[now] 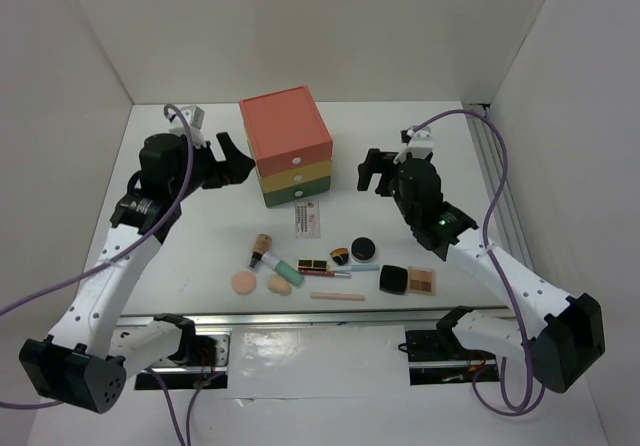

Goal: Organize the makeup

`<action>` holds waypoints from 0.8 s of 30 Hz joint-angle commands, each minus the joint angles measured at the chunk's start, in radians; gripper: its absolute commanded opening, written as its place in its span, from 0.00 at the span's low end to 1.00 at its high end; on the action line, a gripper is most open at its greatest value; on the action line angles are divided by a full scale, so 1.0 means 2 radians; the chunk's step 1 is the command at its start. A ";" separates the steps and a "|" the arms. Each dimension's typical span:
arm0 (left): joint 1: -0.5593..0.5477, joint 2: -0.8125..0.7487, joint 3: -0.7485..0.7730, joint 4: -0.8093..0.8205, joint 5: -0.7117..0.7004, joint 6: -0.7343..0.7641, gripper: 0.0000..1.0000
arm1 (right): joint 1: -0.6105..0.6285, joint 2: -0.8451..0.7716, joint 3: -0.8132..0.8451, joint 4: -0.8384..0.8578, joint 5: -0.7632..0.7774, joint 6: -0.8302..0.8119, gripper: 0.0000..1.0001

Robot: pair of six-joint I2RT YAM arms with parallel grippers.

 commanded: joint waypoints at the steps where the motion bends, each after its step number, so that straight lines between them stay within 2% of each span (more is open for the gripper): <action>1: 0.003 0.037 0.086 -0.025 -0.034 0.001 1.00 | 0.013 0.017 0.012 -0.018 -0.040 -0.017 1.00; 4: 0.003 0.087 0.146 -0.047 -0.041 0.006 1.00 | 0.022 0.041 0.031 -0.018 -0.079 -0.030 1.00; 8: 0.003 0.154 0.212 -0.070 -0.063 0.002 0.98 | 0.056 0.085 0.058 -0.004 -0.094 -0.036 1.00; 15: 0.003 0.243 0.260 -0.099 -0.105 -0.027 0.78 | 0.145 0.170 0.116 0.036 0.005 -0.055 0.92; 17: 0.003 0.264 0.265 -0.104 -0.105 -0.040 0.76 | 0.155 0.204 0.139 0.036 0.037 -0.047 0.87; 24: 0.003 0.304 0.270 -0.078 -0.089 -0.057 0.71 | 0.150 0.272 0.199 0.047 0.058 -0.026 0.81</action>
